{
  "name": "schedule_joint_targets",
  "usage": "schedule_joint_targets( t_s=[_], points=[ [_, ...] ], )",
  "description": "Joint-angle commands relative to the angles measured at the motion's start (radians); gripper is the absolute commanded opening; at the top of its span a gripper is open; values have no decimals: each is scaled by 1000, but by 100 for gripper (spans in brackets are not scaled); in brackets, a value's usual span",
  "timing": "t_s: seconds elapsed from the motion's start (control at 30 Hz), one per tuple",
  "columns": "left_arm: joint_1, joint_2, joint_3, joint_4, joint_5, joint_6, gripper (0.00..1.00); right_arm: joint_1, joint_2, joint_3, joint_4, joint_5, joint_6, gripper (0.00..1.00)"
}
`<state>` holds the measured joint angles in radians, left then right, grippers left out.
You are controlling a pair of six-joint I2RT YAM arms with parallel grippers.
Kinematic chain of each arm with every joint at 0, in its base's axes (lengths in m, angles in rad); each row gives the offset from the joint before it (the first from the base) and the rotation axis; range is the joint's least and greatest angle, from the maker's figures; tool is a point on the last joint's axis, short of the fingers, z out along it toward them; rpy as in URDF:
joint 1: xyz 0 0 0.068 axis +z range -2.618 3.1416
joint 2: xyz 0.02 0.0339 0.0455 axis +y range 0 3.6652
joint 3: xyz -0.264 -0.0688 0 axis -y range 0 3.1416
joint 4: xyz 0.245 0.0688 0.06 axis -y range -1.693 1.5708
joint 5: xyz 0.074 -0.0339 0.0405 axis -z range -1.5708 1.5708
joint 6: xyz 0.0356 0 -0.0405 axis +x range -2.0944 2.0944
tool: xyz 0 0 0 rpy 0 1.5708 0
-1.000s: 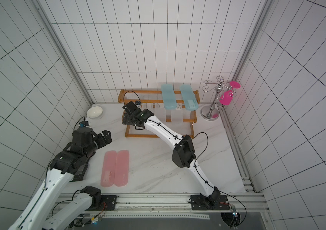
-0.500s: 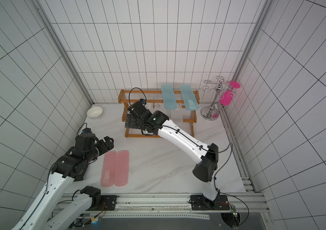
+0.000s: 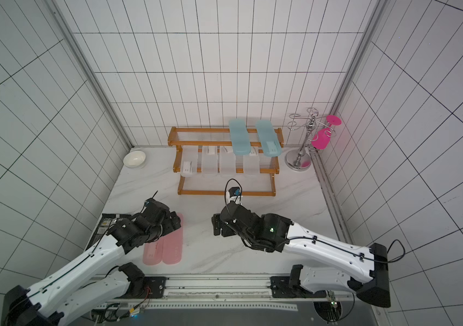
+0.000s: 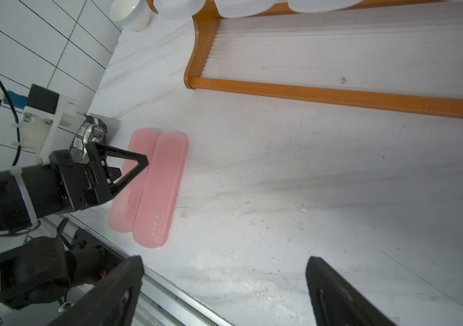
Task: Place the pencil cases on the shelf according to color
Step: Move the pencil case to the center of the board.
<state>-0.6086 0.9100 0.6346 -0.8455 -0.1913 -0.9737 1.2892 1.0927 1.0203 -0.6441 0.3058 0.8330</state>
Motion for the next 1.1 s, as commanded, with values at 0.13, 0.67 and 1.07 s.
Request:
schedule_joint_targets(
  t_s=[0.13, 0.67, 1.07],
  points=[
    [-40, 30, -48, 50, -93, -67, 98, 35, -138, -250, -84, 141, 73, 95],
    [-113, 144, -115, 162, -51, -134, 98, 35, -322, -438, -169, 214, 175, 96],
    [-396, 414, 50, 186, -156, -275, 98, 35, -419, -456, -279, 247, 229, 96]
  ],
)
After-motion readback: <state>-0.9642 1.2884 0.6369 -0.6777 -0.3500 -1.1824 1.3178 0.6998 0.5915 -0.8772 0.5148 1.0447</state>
